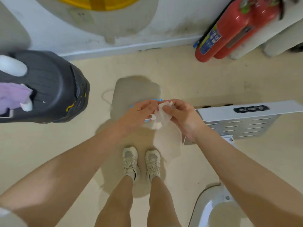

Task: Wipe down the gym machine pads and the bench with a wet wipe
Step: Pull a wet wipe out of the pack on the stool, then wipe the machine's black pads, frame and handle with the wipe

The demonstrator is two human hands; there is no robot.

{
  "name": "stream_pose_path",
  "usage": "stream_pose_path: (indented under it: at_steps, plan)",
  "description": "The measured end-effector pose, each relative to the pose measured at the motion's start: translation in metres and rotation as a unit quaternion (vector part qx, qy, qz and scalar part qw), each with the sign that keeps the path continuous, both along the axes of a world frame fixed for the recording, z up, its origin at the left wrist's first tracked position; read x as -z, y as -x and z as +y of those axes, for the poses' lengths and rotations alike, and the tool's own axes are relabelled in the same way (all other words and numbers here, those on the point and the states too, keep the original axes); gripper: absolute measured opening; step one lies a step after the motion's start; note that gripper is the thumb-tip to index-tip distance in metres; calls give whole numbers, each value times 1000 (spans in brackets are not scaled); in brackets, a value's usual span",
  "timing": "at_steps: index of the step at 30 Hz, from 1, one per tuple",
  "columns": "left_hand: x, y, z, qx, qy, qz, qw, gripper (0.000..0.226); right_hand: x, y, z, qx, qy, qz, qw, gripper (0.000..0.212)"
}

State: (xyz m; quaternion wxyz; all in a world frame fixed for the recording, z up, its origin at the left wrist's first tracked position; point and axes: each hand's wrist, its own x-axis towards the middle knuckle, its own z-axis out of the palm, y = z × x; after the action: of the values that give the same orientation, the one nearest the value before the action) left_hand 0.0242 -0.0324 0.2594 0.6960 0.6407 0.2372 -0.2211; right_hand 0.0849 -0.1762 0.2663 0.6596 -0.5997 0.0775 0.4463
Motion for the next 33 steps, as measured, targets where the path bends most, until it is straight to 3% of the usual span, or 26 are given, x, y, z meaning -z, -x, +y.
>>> stream_pose_path:
  at_steps: [8,12,15,20,24,28,31,33]
  plan:
    - [-180,8,4,148,-70,-100,982,13,-180,27,-28,51,0,-73,996,18]
    - [-220,30,-2,257,-86,-126,954,16,-232,75,-33,87,53,-136,985,17]
    - [-241,56,-11,317,-75,-159,932,5,-258,123,-39,146,74,-169,972,21]
    - [-273,101,-48,480,-82,-212,847,21,-291,214,-61,218,135,-149,955,21]
    - [-286,135,-91,549,-75,-245,796,19,-315,295,-99,353,175,-127,910,10]
    - [-297,178,-142,617,-58,-247,745,24,-324,388,-141,487,95,-60,866,13]
    - [-304,219,-183,658,-45,-264,704,13,-325,451,-163,605,42,-27,795,11]
    - [-306,250,-210,674,-35,-269,688,15,-324,490,-178,689,2,6,725,11]
